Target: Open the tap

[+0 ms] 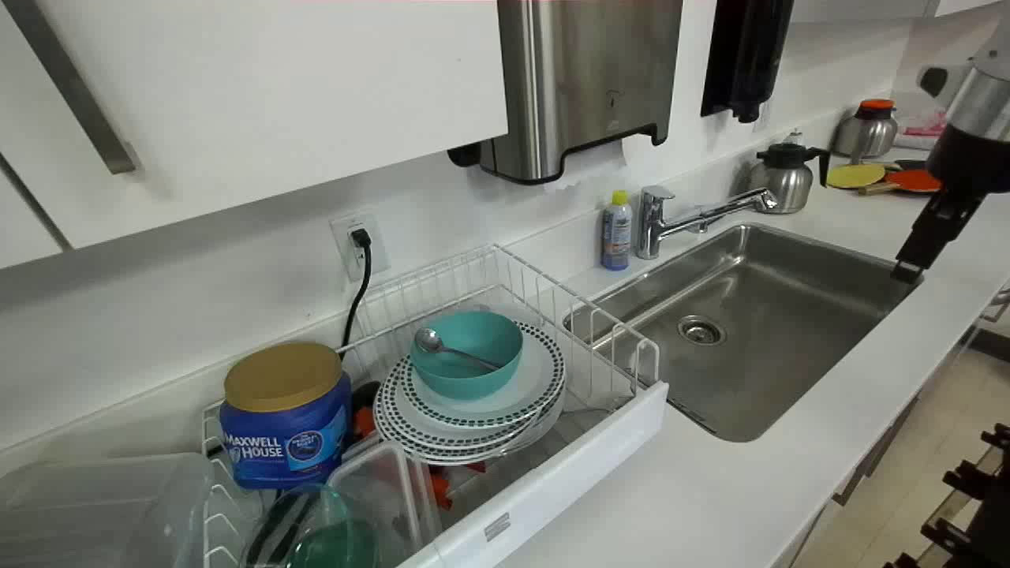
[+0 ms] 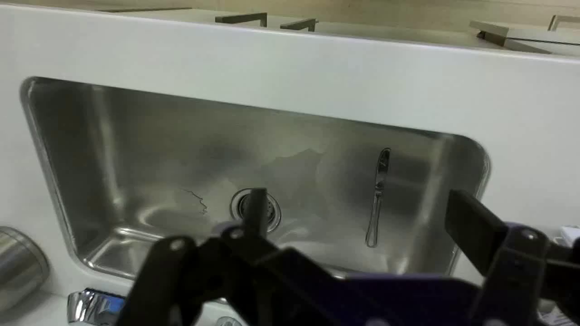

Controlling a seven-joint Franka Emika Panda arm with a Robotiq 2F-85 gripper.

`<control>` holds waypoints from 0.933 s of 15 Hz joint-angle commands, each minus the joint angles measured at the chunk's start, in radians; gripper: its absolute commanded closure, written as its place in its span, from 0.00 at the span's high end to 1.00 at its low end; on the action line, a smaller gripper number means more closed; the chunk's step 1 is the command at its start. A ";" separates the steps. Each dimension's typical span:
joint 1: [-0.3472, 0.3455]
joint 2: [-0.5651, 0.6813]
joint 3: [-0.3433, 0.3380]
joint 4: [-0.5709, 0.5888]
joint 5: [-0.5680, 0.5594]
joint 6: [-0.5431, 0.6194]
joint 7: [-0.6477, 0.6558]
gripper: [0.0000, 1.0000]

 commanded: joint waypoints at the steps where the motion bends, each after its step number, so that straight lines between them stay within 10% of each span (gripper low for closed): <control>1: 0.010 0.002 -0.010 0.002 -0.007 -0.005 0.005 1.00; 14: -0.015 0.175 -0.083 0.162 -0.115 0.067 -0.137 1.00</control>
